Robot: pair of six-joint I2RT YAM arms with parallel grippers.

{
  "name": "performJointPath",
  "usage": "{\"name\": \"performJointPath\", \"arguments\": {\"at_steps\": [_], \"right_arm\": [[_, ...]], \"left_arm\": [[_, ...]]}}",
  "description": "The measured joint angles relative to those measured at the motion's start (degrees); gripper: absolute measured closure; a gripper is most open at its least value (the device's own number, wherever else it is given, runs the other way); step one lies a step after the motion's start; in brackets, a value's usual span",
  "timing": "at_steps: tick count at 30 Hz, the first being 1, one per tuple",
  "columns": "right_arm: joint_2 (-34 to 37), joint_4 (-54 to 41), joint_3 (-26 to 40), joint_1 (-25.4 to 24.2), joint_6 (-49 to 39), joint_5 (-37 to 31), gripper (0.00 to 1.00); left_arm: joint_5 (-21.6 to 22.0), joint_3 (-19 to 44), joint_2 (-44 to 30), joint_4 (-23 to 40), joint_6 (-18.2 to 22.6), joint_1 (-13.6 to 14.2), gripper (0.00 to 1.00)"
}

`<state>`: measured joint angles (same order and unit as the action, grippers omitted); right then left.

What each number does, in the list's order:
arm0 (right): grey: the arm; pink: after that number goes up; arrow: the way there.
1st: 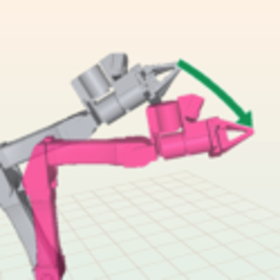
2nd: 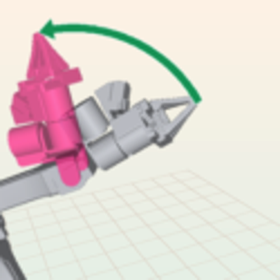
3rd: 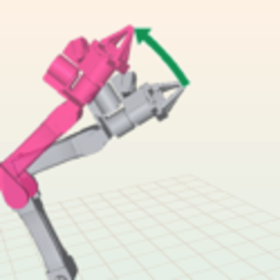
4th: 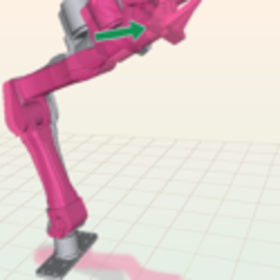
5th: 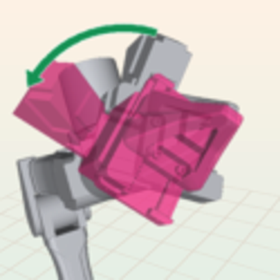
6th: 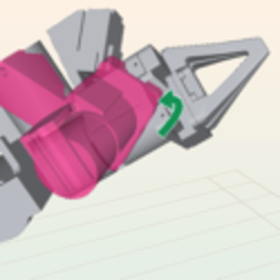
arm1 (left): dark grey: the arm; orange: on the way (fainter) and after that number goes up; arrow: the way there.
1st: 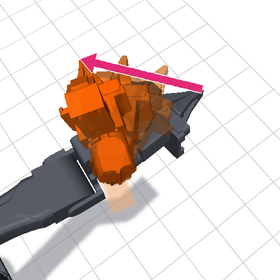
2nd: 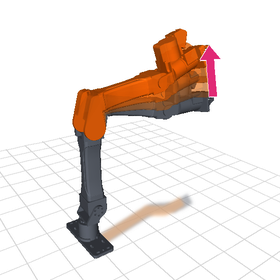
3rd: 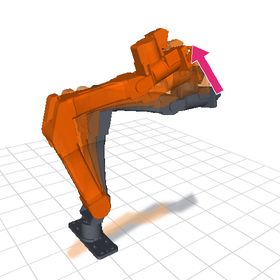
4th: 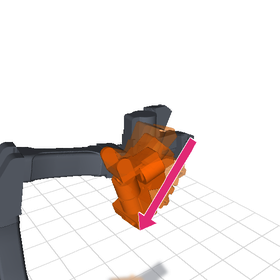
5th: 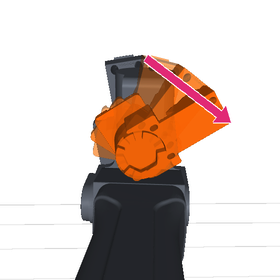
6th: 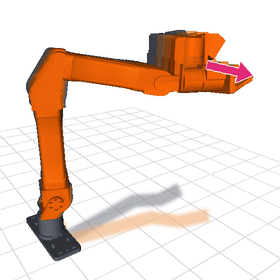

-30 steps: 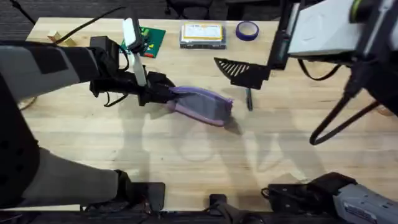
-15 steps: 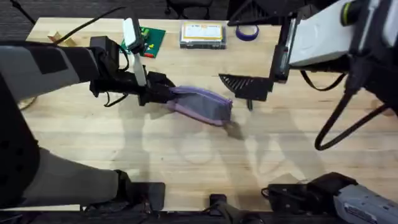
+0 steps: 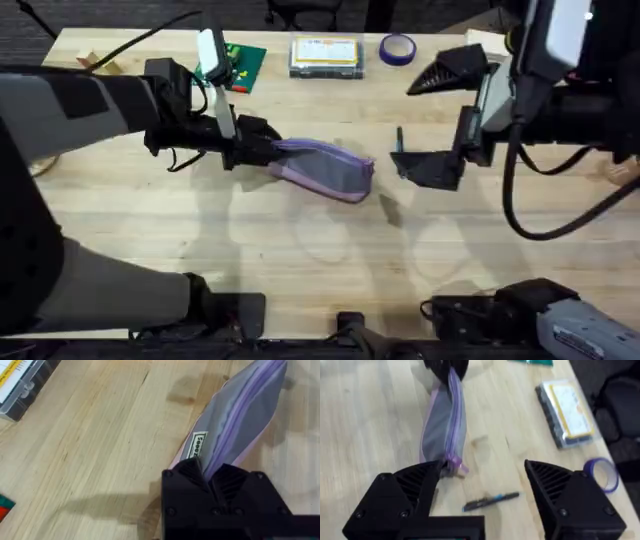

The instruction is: Unzip the bag, pick up the pens from the table one at a time and place them inside, then zip the bag closed.

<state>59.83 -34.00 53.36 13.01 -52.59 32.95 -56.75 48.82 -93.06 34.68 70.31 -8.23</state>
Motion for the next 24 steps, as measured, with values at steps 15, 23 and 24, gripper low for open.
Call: {"name": "performJointPath", "arguments": {"at_steps": [15,23,24], "right_arm": [[6.3,-6.9,0.07,-3.12,-22.14,5.75,0.005],[10.52,-6.82,0.07,-3.12,-25.48,6.55,0.005],[10.53,-6.86,0.07,-3.12,-25.59,6.56,0.005]], "left_arm": [[-0.02,0.0,0.0,0.02,0.0,0.0,0.958],[-0.02,0.0,0.0,0.52,0.02,-0.06,0.958],[-0.02,0.0,0.0,0.52,0.02,-0.07,0.958]]}}
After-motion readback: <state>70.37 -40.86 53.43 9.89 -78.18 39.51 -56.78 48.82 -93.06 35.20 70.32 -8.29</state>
